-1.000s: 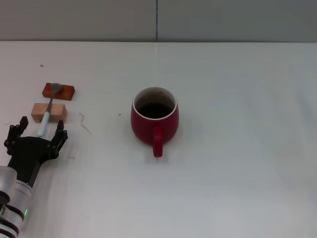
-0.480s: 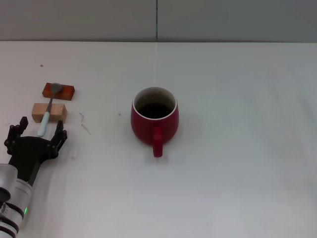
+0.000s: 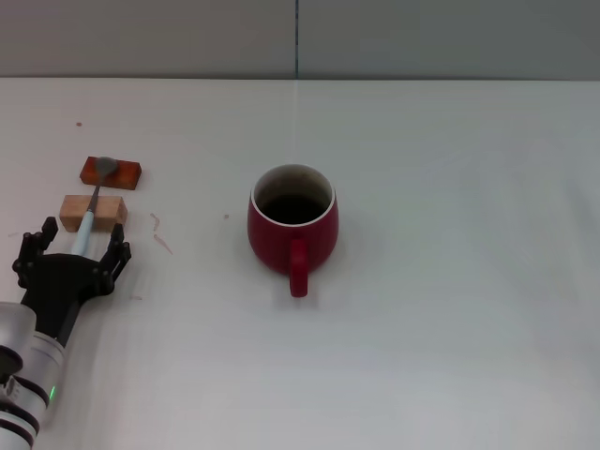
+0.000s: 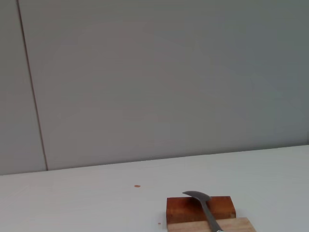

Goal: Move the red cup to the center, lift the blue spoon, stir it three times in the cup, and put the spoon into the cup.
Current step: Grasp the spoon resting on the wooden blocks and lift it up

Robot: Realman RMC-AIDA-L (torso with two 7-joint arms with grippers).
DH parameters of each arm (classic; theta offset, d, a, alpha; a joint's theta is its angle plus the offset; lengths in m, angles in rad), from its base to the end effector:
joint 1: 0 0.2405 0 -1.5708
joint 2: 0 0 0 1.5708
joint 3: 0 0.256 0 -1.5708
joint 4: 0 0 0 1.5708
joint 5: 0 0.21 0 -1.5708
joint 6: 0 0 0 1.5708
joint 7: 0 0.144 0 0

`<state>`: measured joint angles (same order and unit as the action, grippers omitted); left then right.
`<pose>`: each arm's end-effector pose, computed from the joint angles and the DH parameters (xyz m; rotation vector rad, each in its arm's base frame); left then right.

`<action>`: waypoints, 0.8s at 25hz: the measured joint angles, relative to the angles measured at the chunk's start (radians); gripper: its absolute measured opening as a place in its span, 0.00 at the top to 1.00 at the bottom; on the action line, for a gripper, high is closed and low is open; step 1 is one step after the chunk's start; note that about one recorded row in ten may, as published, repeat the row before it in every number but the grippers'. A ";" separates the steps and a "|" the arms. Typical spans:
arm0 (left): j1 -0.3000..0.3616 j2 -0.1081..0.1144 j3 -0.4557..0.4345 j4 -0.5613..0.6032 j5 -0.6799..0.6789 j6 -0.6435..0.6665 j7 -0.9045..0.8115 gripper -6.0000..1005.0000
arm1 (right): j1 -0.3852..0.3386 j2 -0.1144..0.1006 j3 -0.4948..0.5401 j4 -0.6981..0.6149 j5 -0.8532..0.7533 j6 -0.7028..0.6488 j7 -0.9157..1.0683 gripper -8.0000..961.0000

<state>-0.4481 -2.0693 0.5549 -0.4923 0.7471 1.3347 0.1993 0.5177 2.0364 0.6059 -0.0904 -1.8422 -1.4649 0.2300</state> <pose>-0.3510 0.2440 -0.0702 -1.6346 -0.6747 -0.4096 0.3394 0.3355 0.0804 -1.3366 0.2881 0.7645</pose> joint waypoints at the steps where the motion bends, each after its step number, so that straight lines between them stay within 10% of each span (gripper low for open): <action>1: -0.001 0.000 0.000 0.000 0.000 -0.002 0.000 0.26 | 0.000 0.000 0.000 0.000 0.000 0.000 0.000 0.41; 20: -0.001 0.001 -0.001 0.002 0.000 0.007 0.004 0.43 | 0.005 0.001 0.000 0.000 0.000 0.007 0.000 0.41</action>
<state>-0.4495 -2.0685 0.5535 -0.4905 0.7470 1.3413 0.2036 0.5229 2.0371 0.6059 -0.0904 -1.8422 -1.4582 0.2300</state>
